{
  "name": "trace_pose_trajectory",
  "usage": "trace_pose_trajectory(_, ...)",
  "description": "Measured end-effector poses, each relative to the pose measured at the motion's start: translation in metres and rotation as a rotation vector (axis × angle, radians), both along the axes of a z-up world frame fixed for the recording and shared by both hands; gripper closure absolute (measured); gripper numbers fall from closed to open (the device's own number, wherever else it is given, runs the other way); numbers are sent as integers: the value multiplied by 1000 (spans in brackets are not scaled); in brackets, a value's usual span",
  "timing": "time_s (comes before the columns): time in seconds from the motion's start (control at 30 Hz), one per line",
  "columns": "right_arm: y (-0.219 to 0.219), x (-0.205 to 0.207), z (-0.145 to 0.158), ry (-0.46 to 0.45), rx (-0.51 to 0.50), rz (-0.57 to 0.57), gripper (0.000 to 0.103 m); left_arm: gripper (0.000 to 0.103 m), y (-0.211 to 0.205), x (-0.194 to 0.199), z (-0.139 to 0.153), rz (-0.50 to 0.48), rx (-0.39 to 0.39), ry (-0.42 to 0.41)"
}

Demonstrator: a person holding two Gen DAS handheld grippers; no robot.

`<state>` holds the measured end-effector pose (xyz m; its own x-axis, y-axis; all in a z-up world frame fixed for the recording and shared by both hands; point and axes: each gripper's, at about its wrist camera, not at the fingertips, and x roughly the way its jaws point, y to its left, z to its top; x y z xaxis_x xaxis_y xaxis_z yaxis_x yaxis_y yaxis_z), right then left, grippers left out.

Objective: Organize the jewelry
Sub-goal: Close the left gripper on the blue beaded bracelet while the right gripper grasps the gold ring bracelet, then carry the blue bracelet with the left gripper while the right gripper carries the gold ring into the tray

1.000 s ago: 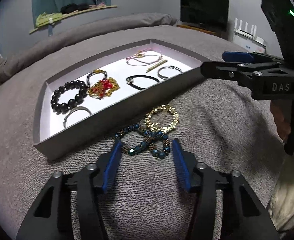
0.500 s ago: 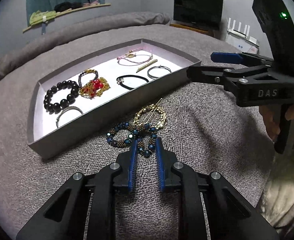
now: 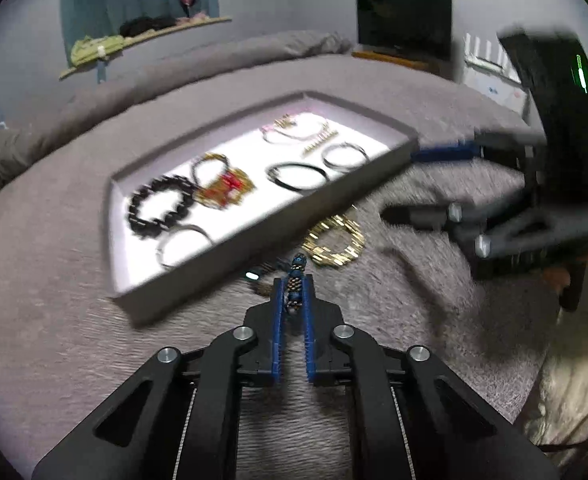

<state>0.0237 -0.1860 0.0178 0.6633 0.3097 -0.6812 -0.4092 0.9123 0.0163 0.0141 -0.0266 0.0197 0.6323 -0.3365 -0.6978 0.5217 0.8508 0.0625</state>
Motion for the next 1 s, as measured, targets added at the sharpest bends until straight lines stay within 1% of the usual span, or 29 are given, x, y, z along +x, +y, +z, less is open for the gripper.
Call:
trace_pose_trajectory(0.03,5,0,-3,9,-2,17,33,96,3,1,1,9,-6,1)
trace_pose_trajectory(0.2,23,2,-13,55,9,66,36,96,16,11,-1,57,-12,31)
trace_pose_trajectory(0.3,34,3,-16,63,4,81,38,96,15,11,-1,52,-9,28)
trace_pose_trajectory(0.37,38,4,-18,72,4,86,43,96,13,10,-2,44,-7,28)
trace_pose_trajectory(0.43,41,6,-20,75,1,80,43,96,13,10,-3,45,-2,26)
trace_pose_trajectory(0.47,42,7,-21,71,0,71,49,96,14,11,-3,46,-1,27)
trace_pose_trajectory(0.63,41,15,-24,79,30,44,64,96,15,12,-4,48,-6,37)
trace_pose_trajectory(0.8,42,12,-21,65,23,49,64,96,14,11,-4,44,1,31)
trace_pose_trajectory(1.0,37,4,-11,46,37,66,64,96,13,8,0,36,-2,19)
